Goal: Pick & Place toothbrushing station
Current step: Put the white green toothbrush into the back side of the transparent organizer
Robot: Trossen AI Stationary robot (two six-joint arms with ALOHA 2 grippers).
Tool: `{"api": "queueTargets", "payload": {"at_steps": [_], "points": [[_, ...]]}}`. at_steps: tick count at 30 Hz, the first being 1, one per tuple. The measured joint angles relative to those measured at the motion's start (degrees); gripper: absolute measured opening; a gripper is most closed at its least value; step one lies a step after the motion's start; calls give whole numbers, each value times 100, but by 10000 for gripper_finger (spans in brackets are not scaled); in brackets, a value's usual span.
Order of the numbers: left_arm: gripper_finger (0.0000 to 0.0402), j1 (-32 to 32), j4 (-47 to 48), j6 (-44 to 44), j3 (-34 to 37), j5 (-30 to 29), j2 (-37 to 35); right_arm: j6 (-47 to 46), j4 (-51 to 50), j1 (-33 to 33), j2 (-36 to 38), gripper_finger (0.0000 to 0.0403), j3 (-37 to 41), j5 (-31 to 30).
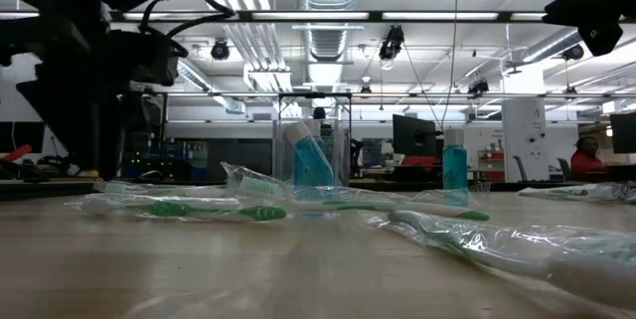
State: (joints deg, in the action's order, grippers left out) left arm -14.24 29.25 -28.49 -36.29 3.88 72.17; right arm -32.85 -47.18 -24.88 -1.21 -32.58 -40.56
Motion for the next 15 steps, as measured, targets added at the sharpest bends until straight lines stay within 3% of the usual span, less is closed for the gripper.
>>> {"api": "queueTargets", "payload": {"at_steps": [15], "points": [[180, -129, -391, 382, -8, 22, 870, -2, -2, 0, 0, 75, 1, 2]]}}
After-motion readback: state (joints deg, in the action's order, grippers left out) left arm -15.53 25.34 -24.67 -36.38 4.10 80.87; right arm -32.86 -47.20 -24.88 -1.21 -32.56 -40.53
